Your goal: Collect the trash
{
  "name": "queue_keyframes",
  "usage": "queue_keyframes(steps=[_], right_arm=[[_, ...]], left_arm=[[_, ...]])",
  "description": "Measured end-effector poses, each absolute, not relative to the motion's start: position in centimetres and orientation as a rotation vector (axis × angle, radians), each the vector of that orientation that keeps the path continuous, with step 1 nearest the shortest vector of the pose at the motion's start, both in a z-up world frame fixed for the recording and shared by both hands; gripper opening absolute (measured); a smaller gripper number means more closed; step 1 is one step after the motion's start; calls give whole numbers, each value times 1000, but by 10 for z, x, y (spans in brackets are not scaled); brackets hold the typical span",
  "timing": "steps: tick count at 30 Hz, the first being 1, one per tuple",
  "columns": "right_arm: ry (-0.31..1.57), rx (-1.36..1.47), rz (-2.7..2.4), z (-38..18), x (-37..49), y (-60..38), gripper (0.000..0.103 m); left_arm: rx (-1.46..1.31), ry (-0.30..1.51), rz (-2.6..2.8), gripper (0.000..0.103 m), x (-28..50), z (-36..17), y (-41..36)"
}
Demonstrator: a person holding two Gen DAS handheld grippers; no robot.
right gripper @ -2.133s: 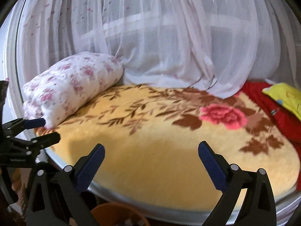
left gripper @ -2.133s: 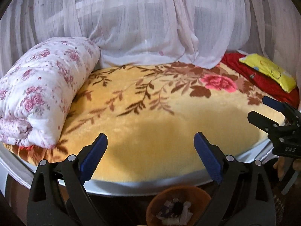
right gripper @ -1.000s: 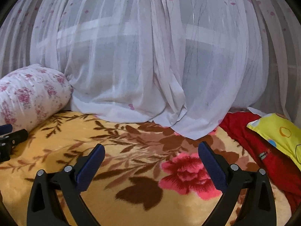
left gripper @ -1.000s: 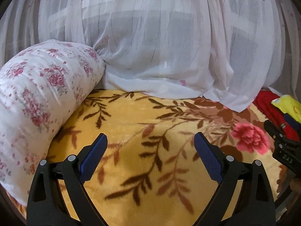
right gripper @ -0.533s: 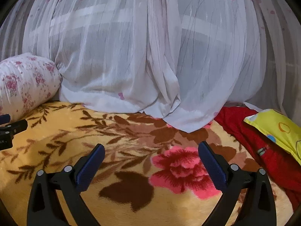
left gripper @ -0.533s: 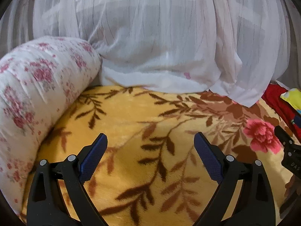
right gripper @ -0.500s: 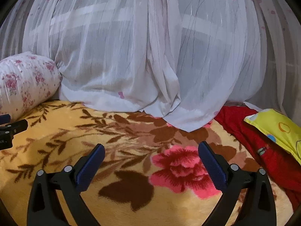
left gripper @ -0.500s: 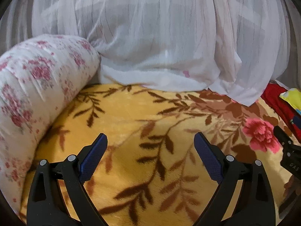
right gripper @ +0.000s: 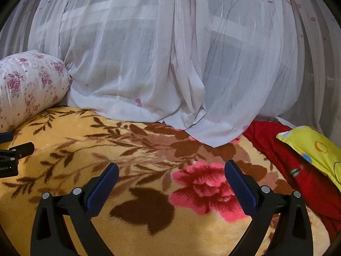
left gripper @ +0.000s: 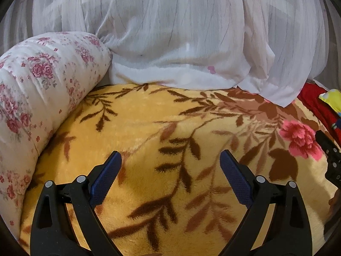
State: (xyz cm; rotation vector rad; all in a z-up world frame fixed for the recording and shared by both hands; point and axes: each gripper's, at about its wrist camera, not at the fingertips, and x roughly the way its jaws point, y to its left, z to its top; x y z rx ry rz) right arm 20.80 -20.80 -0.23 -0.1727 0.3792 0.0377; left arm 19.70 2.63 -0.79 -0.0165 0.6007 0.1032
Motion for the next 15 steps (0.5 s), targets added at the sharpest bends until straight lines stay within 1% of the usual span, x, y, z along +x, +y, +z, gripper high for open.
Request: queue_keyframes(steps=[15], right_arm=[[386,-188,41,-6,206,-206,98]], left_arm=[[-8,604,134,91,197,-12,32]])
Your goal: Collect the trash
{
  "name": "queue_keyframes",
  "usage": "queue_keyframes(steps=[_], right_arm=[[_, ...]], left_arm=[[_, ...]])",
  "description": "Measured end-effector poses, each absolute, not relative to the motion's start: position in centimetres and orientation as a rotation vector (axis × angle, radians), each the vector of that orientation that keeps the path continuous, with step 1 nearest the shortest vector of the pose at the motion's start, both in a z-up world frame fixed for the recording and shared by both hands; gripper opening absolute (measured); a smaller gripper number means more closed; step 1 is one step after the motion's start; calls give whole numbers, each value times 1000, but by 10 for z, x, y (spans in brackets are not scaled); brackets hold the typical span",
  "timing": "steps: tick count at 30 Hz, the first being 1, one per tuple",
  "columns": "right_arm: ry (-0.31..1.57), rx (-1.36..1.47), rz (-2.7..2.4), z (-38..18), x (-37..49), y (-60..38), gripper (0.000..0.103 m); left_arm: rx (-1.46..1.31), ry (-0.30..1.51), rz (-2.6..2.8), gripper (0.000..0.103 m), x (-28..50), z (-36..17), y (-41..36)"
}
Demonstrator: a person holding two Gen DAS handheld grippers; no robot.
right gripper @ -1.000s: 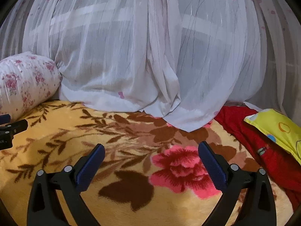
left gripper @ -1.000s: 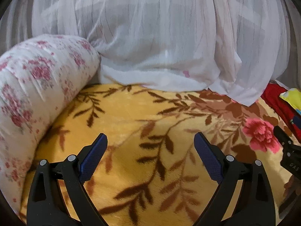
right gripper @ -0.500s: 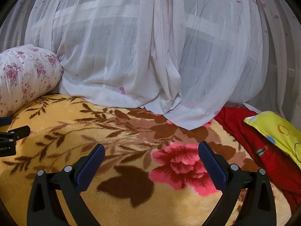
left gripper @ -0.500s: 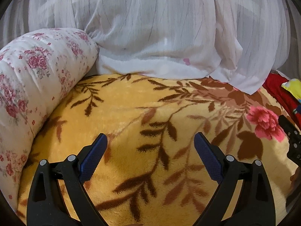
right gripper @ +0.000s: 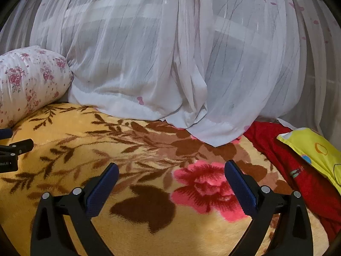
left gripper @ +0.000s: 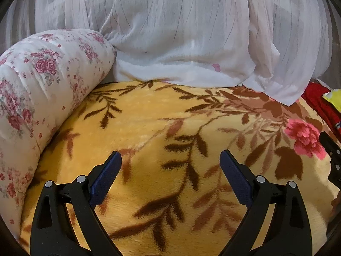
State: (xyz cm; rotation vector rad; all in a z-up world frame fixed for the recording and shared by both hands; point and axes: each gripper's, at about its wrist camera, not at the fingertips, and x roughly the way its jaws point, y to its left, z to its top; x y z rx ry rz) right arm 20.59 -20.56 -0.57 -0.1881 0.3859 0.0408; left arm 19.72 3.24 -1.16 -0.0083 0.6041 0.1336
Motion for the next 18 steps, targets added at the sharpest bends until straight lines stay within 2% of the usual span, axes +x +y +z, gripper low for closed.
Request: queue_keyframes(steps=[18], right_arm=[[387,-216,45,-11,206,-201,98]], left_arm=[[33,544,146,92,191,-5,28]])
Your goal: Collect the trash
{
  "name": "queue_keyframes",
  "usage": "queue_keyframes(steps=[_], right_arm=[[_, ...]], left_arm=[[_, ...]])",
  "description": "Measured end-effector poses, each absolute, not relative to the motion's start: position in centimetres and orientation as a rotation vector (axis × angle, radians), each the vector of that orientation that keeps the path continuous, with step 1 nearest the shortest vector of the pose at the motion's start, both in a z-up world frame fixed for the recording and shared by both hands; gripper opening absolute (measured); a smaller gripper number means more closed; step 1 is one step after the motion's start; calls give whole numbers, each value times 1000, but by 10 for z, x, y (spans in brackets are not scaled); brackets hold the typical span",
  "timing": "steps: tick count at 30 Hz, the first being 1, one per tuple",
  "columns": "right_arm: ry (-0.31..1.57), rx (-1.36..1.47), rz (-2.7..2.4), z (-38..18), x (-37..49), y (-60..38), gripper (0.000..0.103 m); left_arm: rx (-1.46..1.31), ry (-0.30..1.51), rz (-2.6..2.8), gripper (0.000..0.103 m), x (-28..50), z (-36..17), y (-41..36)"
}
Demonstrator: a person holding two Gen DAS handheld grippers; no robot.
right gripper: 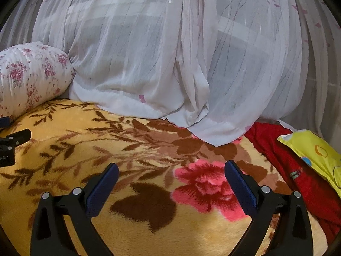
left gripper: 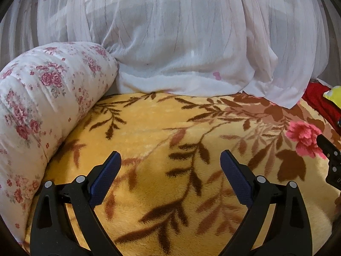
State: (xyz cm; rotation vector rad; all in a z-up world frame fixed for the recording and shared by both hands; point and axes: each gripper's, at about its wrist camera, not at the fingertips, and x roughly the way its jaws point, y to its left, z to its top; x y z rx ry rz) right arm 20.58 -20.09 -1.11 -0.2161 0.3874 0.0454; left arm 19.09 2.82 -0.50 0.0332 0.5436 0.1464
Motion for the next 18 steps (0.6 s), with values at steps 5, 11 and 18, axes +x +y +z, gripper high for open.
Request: queue_keyframes(steps=[5,11,18], right_arm=[[389,-215,45,-11,206,-200,98],[390,-219,48,-12,205,-200,98],[390,-220,49,-12,206,-200,98]], left_arm=[[28,545,146,92,191,-5,29],[26,543,146,92,191,-5,29],[24,544,145,92,191,-5,29]])
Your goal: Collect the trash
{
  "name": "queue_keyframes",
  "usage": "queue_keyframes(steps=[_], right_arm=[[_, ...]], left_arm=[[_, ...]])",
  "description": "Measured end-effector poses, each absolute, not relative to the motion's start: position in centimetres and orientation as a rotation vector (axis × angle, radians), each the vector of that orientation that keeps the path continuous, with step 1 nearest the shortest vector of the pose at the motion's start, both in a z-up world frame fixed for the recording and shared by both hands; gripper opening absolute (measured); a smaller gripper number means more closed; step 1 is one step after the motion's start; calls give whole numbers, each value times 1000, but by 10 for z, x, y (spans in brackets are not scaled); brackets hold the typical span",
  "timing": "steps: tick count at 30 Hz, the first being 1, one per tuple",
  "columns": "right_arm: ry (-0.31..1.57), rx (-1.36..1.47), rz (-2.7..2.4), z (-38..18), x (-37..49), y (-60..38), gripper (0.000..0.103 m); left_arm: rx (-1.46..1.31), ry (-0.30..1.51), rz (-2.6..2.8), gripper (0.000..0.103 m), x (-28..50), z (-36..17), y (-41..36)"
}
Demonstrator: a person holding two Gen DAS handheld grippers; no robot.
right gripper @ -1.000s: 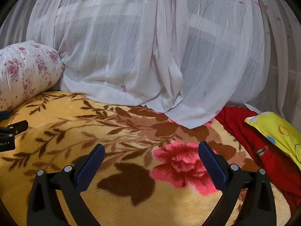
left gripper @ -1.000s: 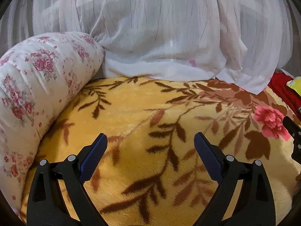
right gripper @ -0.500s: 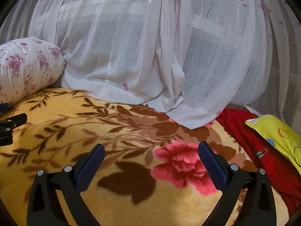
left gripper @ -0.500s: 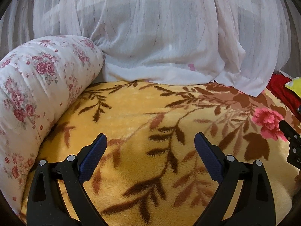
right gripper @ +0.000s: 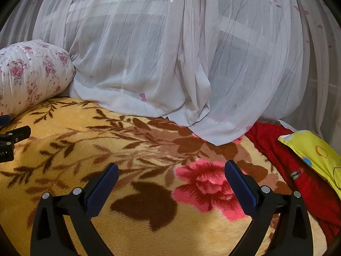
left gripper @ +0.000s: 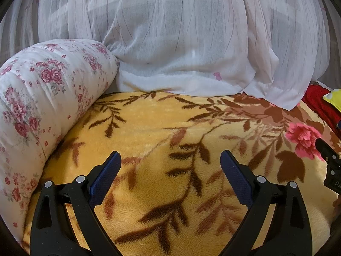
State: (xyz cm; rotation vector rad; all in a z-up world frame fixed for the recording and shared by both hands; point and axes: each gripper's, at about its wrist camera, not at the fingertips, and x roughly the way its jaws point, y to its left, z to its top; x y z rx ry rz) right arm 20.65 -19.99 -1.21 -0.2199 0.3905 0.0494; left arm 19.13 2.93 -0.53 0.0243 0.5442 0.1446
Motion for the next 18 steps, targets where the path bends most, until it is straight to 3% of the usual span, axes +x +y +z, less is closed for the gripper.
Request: queue_keyframes(steps=[18], right_arm=[[391,-220,51,-12,207,-200,98]], left_arm=[[9,542,134,92,192,-6,29]])
